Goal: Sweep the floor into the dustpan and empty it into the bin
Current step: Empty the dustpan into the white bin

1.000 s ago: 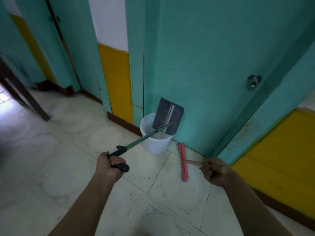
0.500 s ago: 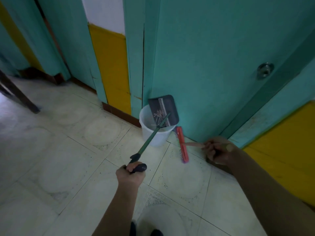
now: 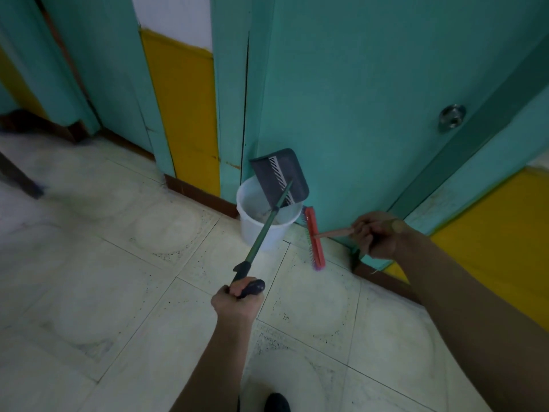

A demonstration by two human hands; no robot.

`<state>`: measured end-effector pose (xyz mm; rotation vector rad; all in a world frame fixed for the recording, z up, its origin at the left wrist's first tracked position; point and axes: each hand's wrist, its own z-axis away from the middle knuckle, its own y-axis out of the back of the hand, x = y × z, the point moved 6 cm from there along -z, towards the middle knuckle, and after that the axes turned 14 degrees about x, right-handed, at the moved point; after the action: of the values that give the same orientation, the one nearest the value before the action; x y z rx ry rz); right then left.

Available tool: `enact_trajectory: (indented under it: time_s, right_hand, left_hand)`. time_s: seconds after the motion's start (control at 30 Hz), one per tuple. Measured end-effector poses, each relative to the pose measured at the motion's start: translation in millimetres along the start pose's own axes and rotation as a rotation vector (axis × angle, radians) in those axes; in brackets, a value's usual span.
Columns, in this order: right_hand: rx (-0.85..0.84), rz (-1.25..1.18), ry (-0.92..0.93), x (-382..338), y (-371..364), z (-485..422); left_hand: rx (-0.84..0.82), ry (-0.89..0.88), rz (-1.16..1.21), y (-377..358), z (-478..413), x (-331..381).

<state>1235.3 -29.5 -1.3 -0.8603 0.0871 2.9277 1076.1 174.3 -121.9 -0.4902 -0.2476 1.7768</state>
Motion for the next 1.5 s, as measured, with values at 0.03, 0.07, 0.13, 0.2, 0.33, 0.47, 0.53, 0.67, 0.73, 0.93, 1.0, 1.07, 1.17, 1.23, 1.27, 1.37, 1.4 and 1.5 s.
enact_trajectory:
  time_s: [0.03,0.07,0.13,0.2,0.33,0.47,0.53,0.67,0.73,0.93,1.0,1.07,1.17,1.23,1.27,1.37,1.4,1.5]
  right_hand:
    - [0.001,-0.010,0.002,-1.3,-1.9,1.2]
    - [-0.002,-0.016,0.005,-2.2,-3.9,2.7]
    - [-0.006,-0.021,0.013,-4.8,-6.1,5.4]
    - [-0.015,-0.015,0.009,-5.9,-7.8,7.5]
    - [0.000,-0.008,0.001,-6.3,-5.0,9.2]
    - [-0.009,-0.001,-0.023,-4.2,-1.8,8.3]
    - [-0.003,-0.002,-0.019,-3.6,1.1,7.7]
    - [0.013,-0.021,-0.007,-2.5,5.0,6.4]
    - [0.023,-0.044,0.000,-1.5,7.0,4.9]
    - [0.032,-0.084,0.003,-1.2,17.3,7.5]
    - [0.027,-0.101,-0.002,-1.3,25.1,9.7]
    - [0.015,-0.127,-0.006,-2.1,35.6,10.7]
    - [0.032,-0.195,-0.002,-2.5,58.2,9.3]
    - [0.035,-0.208,0.017,-0.9,72.4,11.7]
    - [0.043,-0.232,0.026,0.7,82.9,13.5]
    - [0.005,-0.274,0.020,7.7,109.1,17.4]
    - [-0.018,-0.291,0.000,12.3,118.7,19.2]
    - [-0.079,-0.343,-0.018,22.3,139.2,22.0]
  left_hand:
    - [0.009,-0.002,-0.007,-1.1,1.1,1.2]
    - [0.014,-0.004,-0.011,-1.7,2.1,2.6]
    - [0.016,0.002,-0.008,-4.2,5.9,4.5]
    - [0.017,-0.006,-0.004,-4.0,9.1,8.0]
    - [0.009,0.013,0.015,6.4,4.1,10.1]
    - [0.049,-0.035,-0.031,13.5,-3.9,25.2]
    - [0.035,-0.061,-0.058,7.6,-3.5,40.7]
    - [-0.017,-0.088,-0.182,-13.2,1.7,53.8]
    - [-0.049,-0.087,-0.179,-20.5,7.5,55.6]
    - [-0.051,-0.172,-0.275,-30.9,20.3,66.6]
    - [-0.036,-0.264,-0.351,-44.3,31.8,71.1]
    - [-0.046,-0.334,-0.489,-63.5,48.7,71.2]
    - [-0.076,-0.374,-0.718,-93.9,69.3,62.6]
    - [-0.084,-0.451,-0.902,-113.3,82.8,53.4]
    - [-0.092,-0.492,-0.989,-124.0,88.8,45.5]
    - [-0.114,-0.585,-1.208,-150.3,104.0,23.5]
    - [-0.121,-0.616,-1.277,-157.2,107.2,14.5]
    - [-0.132,-0.722,-1.442,-172.5,111.7,-7.1]
